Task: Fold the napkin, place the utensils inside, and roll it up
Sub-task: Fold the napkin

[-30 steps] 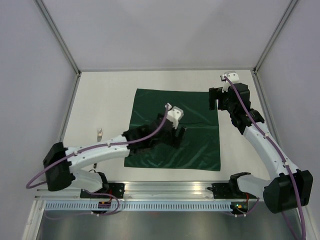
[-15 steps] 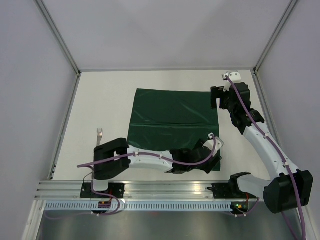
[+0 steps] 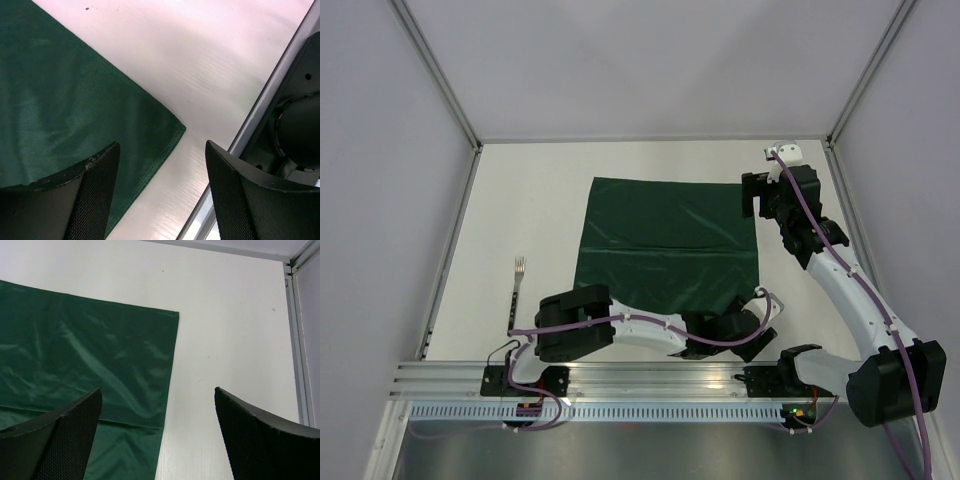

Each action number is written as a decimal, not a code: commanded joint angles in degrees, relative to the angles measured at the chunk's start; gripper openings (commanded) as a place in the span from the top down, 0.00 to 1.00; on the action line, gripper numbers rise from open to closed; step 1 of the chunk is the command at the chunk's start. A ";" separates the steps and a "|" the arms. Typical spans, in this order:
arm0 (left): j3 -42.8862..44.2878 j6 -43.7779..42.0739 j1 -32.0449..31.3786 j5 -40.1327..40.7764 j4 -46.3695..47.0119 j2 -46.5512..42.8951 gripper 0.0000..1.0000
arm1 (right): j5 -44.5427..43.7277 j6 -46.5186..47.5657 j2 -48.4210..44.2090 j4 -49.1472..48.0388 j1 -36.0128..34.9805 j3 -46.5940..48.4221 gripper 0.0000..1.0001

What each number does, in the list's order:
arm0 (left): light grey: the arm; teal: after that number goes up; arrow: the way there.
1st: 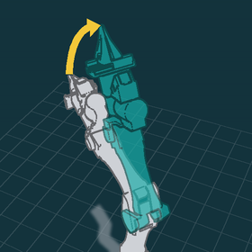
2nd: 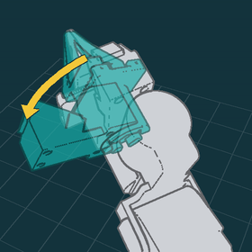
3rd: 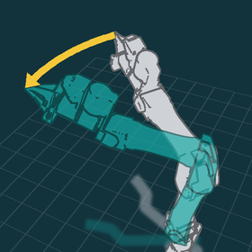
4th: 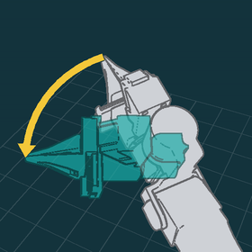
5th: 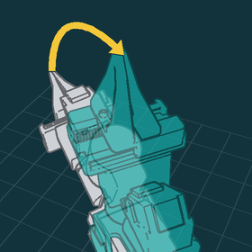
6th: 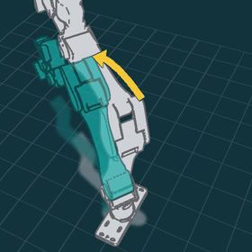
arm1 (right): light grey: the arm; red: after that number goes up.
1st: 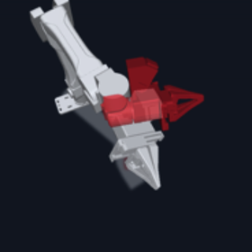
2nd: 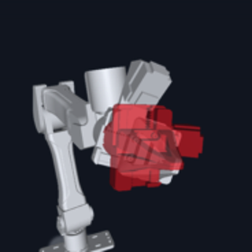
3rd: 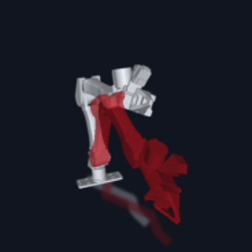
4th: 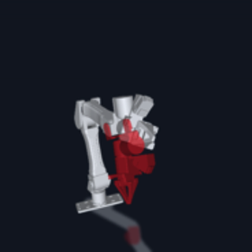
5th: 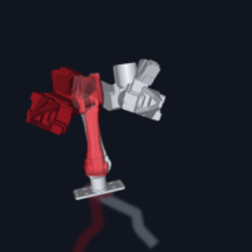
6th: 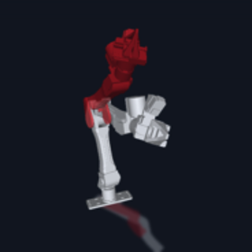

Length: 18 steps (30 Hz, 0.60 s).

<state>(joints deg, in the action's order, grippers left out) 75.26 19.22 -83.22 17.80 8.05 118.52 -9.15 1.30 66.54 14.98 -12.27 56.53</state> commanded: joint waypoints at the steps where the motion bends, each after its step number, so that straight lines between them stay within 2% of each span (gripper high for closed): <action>1: 2.34 -0.50 -0.10 -1.28 4.69 1.19 0.27 | -1.75 0.46 -0.98 -0.30 -0.21 -0.37 0.02; 13: 2.61 -1.21 -0.10 -0.40 5.31 5.05 0.31 | -1.75 0.55 -0.89 -0.13 -0.21 -0.37 0.02; 16: 2.52 -1.12 -0.10 0.21 5.22 5.58 0.36 | -1.66 0.55 -0.98 -0.13 -0.21 -0.37 0.02; 18: 2.43 -1.03 -0.10 0.74 5.04 5.76 0.43 | -1.58 0.63 -0.98 -0.13 -0.21 -0.37 0.02</action>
<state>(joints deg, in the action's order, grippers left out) 76.12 18.90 -83.22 17.96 11.49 122.93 -9.15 1.32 66.54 15.00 -12.27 56.53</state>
